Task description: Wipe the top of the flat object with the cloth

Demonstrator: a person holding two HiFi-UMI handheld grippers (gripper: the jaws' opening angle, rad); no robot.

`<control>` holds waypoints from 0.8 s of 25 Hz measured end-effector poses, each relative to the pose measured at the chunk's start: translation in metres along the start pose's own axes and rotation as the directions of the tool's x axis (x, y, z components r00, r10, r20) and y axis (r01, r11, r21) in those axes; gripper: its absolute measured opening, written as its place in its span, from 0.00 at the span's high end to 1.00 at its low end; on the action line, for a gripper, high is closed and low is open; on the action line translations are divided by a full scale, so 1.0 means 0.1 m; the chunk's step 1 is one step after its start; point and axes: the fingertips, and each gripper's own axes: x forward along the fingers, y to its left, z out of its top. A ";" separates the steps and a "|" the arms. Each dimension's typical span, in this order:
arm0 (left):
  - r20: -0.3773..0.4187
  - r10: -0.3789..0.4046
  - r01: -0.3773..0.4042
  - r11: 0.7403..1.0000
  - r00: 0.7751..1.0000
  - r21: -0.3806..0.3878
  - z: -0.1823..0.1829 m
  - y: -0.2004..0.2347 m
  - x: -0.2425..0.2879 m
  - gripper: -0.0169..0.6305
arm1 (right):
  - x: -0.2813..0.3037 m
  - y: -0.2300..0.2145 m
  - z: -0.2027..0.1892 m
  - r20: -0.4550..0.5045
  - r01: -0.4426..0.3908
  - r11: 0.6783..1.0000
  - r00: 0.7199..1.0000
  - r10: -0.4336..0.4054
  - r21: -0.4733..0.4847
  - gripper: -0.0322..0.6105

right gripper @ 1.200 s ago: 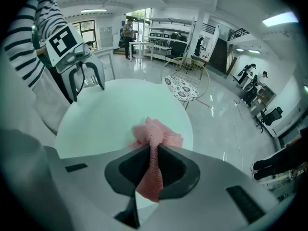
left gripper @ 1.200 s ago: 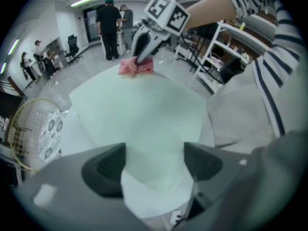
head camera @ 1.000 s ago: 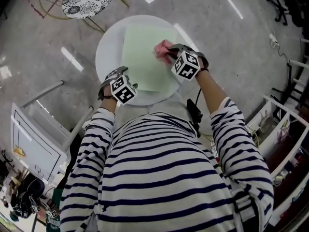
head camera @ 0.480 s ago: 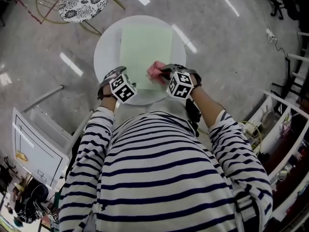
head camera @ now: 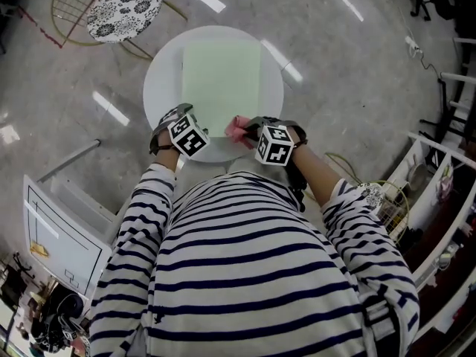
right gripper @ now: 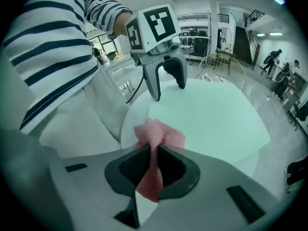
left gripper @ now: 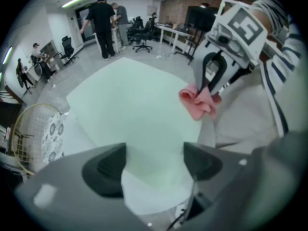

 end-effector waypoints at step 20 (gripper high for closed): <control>0.029 -0.016 0.019 0.995 0.999 -0.095 -0.02 -0.07 -0.03 0.39 | 0.04 0.08 -0.19 -0.128 -0.004 1.000 0.992 0.001 -0.023 0.89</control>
